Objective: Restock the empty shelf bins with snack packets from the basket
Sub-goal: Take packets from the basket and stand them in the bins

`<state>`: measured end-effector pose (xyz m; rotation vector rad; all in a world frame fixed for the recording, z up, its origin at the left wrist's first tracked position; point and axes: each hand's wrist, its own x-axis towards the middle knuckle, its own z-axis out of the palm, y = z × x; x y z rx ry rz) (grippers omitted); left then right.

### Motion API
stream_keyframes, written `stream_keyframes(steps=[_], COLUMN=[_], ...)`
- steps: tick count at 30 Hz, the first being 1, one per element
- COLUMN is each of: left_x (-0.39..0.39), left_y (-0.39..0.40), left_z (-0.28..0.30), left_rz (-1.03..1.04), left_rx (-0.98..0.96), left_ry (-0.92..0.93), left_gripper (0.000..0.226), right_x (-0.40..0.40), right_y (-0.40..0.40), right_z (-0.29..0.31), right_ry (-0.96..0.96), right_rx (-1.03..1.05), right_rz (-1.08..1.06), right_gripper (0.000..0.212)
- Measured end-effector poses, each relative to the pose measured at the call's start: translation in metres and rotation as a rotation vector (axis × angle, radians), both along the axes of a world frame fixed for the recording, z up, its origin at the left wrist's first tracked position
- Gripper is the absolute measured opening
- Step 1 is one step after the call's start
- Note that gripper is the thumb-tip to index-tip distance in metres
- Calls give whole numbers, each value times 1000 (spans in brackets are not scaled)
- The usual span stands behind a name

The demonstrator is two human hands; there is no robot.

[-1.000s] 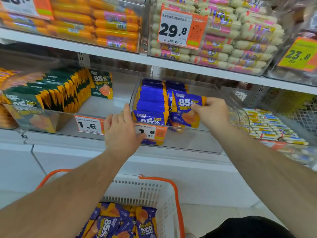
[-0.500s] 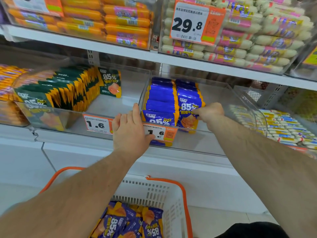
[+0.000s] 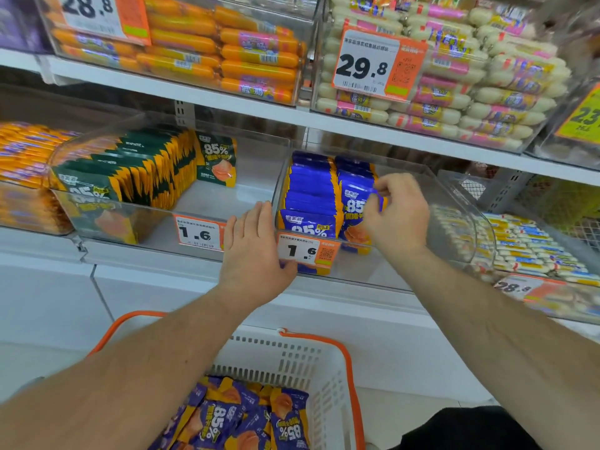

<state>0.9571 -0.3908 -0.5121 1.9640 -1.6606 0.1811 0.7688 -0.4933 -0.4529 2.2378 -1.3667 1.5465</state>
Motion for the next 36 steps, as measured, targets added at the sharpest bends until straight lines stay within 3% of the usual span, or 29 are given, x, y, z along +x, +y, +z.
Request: stream_keyframes(steps=[3,6,10,17,21,25,27,30,33,35,36], left_x=[17,38,64,84,82,84,84,83,81,79,78], left_y=[23,51,85,98,99,98,97,94,92,92,92], left_z=[-16,-32,-44,-64,-75,-80,-82,-85,-87,-87,-87], left_rz=[-63,-93,-149,-207,-309,-351,-349,-356,-358,-362,-366], left_rx=[-162,-29,355,863,1060,1159,1173,1158,1164,1167,1166], left_ry=[-23,-55,-116,-111,-51,-10,4,6,5,12,15], left_gripper=[88,75,60,50,52,51,51,49,48,46,44], right_x=[28,60,93,97,80,62,57,61,78,87,91], right_y=[34,59,75,102,124,135,141,154,173,182,188], right_z=[-12,-38,-113,-253,-340,-380,-381,-381,-389,-394,-393], right_ry=[101,164,305,766,796,774,745,674,722,714,761], right_rx=[-308,-294,50,1008,1439,1594,1715,1900,1793,1695,1658], right_rz=[279,389,440,284,96,32,-2,7,-65,-69,-59], right_gripper=[7,10,9,4,48,126,148,147,152,136,118])
